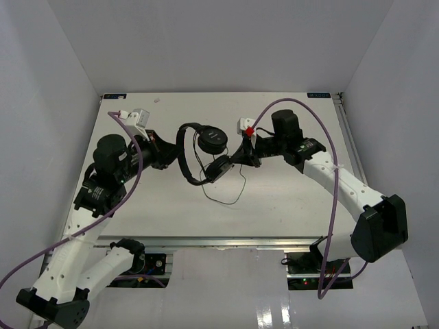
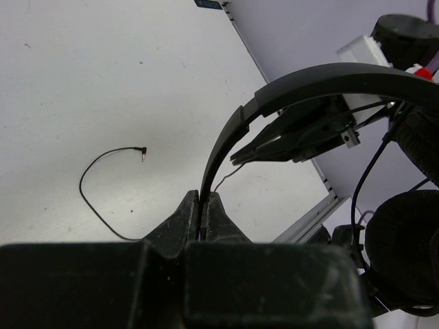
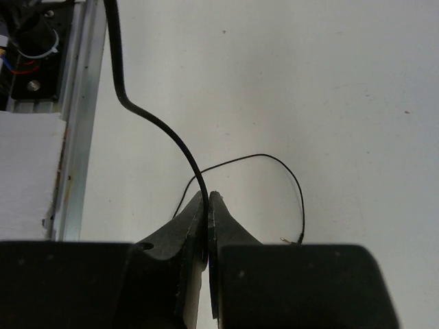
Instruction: Wrap the headphones
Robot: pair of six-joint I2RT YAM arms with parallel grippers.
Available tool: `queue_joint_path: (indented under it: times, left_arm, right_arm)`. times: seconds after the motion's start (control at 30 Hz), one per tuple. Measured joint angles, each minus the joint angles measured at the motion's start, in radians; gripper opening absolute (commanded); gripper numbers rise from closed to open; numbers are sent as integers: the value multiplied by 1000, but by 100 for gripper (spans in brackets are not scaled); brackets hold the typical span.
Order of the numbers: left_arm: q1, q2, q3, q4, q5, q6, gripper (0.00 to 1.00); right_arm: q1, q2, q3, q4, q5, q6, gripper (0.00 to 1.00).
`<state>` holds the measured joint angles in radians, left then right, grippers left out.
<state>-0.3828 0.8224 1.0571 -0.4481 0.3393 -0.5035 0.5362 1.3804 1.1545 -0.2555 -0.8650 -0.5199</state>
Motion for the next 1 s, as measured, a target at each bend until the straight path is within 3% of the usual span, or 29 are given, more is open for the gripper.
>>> queue_joint_path:
  times: [0.5, 1.0]
  left_arm:
    - [0, 69, 99, 14, -46, -176, 0]
    - [0, 166, 124, 97, -176, -308, 0]
  right_arm:
    - [0, -3, -203, 469, -188, 398, 9]
    - [50, 52, -249, 837, -295, 725, 12]
